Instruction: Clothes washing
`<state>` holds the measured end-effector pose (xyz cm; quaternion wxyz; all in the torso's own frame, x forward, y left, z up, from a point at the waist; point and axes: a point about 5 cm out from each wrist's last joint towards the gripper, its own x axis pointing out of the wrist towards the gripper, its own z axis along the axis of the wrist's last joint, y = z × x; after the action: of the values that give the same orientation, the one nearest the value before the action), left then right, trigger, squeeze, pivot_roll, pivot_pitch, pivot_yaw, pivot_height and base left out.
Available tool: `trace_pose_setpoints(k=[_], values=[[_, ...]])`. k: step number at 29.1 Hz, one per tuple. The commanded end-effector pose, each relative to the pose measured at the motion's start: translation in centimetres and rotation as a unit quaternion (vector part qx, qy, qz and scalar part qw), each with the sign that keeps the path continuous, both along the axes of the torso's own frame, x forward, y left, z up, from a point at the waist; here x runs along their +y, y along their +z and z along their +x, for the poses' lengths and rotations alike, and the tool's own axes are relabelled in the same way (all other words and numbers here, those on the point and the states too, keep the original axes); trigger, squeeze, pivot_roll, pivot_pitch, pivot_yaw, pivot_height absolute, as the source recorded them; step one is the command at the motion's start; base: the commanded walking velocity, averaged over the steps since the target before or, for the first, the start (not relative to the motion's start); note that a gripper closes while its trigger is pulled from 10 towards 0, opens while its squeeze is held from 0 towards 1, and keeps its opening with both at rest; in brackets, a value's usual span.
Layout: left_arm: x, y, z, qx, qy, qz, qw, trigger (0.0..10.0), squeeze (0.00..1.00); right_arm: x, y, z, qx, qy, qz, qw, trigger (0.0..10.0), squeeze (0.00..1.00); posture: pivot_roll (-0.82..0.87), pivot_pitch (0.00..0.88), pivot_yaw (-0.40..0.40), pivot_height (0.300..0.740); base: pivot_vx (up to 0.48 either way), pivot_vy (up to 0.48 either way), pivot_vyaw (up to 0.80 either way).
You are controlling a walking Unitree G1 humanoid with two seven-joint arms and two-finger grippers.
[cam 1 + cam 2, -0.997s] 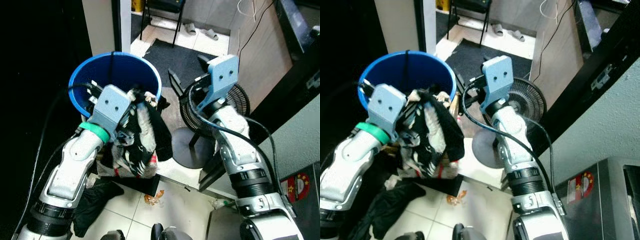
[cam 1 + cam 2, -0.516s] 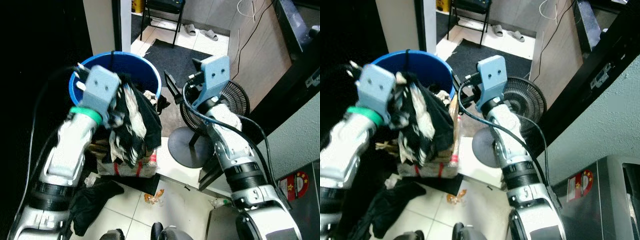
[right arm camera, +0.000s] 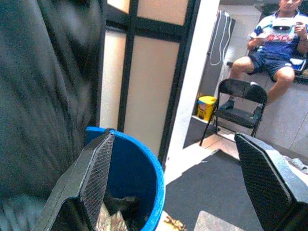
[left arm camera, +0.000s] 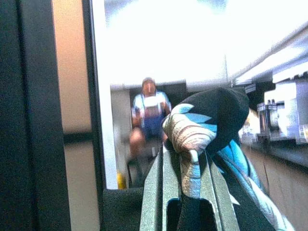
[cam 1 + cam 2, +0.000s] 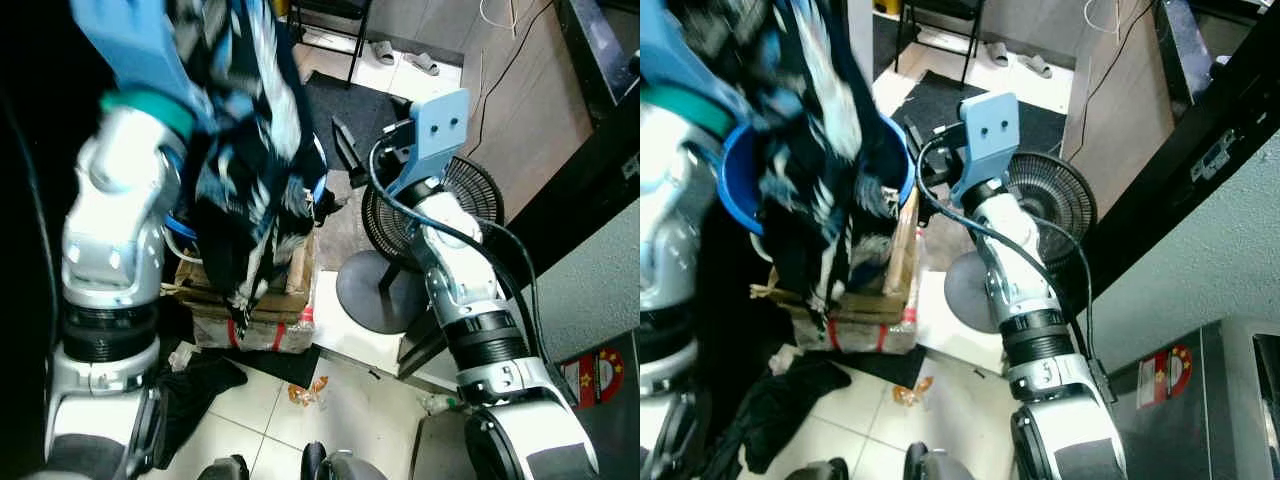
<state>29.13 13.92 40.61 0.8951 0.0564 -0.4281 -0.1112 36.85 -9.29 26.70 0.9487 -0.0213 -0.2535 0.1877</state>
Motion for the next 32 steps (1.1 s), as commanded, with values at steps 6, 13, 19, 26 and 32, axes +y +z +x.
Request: trace_pose_setpoints(k=[6, 13, 19, 26, 32], values=[[0.0, 3.1, -2.2, -0.084, 0.0, 0.024, 0.996, 10.0, 0.0, -0.5, 0.6, 0.0, -0.014, -0.009, 0.013, 1.0, 10.0, 0.0, 0.09, 0.084, -0.062, 0.74, 0.0, 0.0, 0.0], [-0.2, 4.7, -3.5, -0.123, -0.002, 0.038, 0.992, 10.0, 0.0, -0.4, 0.7, 0.0, -0.016, -0.009, 0.014, 1.0, 10.0, 0.0, 0.09, 0.083, -0.062, 0.74, 0.0, 0.0, 0.0], [-1.1, 3.1, -3.1, -0.086, -0.021, 0.067, 0.994, 10.0, 0.0, -0.4, 0.6, 0.0, -0.015, -0.009, 0.012, 1.0, 10.0, 0.0, 0.09, 0.078, -0.06, 0.74, 0.0, 0.0, 0.0], [-2.5, -0.9, -1.8, -0.008, -0.032, 0.1, 0.994, 10.0, 0.0, -0.4, 0.4, 0.0, -0.014, -0.009, 0.01, 1.0, 10.0, 0.0, 0.09, 0.075, -0.057, 0.74, 0.0, 0.0, 0.0], [-3.1, -5.0, -0.4, 0.077, -0.021, 0.118, 0.99, 10.0, 0.0, -0.4, 0.1, 0.0, -0.011, -0.007, 0.008, 1.0, 10.0, 0.0, 0.1, 0.071, -0.057, 0.74, 0.0, 0.0, 0.0]])
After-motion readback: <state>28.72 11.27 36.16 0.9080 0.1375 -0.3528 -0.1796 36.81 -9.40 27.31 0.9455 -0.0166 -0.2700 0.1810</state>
